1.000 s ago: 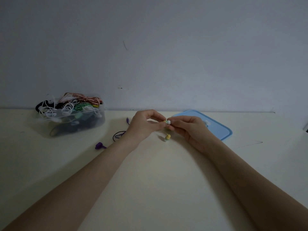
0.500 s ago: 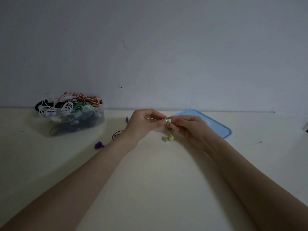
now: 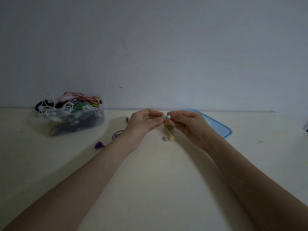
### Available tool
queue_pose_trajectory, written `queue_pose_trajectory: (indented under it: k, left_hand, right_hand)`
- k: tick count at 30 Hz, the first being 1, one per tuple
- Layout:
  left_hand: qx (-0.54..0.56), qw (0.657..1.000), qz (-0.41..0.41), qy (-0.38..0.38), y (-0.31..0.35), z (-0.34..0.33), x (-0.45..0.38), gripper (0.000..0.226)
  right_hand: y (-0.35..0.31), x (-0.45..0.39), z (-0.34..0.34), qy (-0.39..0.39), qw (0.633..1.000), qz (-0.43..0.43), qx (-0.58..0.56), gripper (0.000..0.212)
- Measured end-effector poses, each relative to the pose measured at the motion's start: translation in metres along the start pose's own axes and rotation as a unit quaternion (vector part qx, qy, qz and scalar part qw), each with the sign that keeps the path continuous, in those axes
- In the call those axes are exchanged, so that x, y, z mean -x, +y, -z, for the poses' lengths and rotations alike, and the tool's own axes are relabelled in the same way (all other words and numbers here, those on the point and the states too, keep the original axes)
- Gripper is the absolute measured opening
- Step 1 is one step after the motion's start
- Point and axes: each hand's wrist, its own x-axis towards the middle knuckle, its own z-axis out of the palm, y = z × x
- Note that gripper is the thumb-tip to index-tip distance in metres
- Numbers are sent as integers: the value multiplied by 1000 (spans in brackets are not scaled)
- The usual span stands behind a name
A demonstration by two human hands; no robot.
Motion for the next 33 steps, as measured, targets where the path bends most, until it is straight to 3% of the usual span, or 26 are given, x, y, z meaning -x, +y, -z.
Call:
queue_pose_trajectory:
  k: [6, 11, 20, 25, 33]
  left_hand:
    - [-80, 997, -11, 5, 3, -1, 2, 14]
    - [-67, 997, -30, 0, 4, -2, 2, 13]
    - [-186, 975, -123, 24, -2, -6, -2, 22]
    - [-188, 973, -115, 66, -2, -1, -4, 25]
    - [-121, 991, -54, -6, -2, 0, -3, 19]
  right_hand:
    - [-3, 1, 5, 27, 999, -8, -16, 13]
    - [-1, 1, 2, 23, 999, -18, -20, 13]
    - [3, 2, -2, 14, 1000, -10, -22, 13]
    - [0, 1, -3, 42, 998, -10, -53, 11]
    - [2, 1, 0, 26, 999, -7, -28, 12]
